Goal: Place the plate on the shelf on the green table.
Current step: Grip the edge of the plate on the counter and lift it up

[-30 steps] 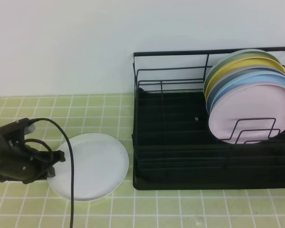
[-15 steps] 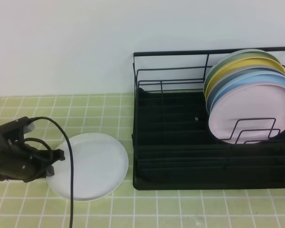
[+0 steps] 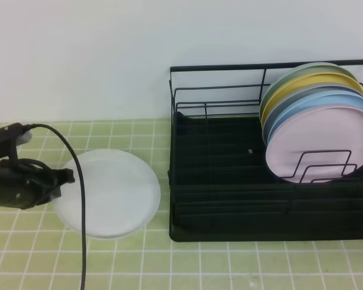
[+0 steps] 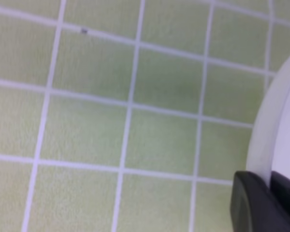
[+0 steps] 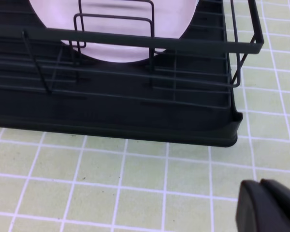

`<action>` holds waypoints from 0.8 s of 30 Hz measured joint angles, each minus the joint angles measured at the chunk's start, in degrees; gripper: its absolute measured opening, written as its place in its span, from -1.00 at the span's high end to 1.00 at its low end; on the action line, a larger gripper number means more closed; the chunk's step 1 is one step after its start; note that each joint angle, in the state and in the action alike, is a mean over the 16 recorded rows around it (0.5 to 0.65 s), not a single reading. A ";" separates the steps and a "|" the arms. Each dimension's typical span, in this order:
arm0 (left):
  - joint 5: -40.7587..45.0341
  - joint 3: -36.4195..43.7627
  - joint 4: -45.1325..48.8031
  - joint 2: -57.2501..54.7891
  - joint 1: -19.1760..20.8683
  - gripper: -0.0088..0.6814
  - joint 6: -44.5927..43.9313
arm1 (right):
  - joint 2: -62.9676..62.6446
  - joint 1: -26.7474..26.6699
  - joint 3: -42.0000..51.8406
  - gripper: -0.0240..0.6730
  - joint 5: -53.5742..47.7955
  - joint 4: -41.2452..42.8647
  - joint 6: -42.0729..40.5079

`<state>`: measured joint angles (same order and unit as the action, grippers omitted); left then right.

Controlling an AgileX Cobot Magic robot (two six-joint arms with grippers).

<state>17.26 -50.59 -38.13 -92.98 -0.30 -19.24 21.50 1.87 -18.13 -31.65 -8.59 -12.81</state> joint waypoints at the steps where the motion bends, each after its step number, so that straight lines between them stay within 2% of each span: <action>1: -0.01 0.00 -0.22 0.78 0.00 0.97 -0.08 | 0.00 0.00 0.00 0.94 0.03 0.00 0.00; 19: -5.51 0.00 -8.16 24.56 0.00 0.97 -0.27 | 0.00 0.00 0.00 0.94 0.64 -0.16 0.04; 24: -7.06 0.00 -11.31 31.62 0.00 0.97 -0.34 | 0.00 0.00 0.00 0.94 2.51 -3.28 0.10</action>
<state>10.20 -50.59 -49.44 -61.36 -0.30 -19.58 21.50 1.87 -18.13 -29.14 -11.87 -12.71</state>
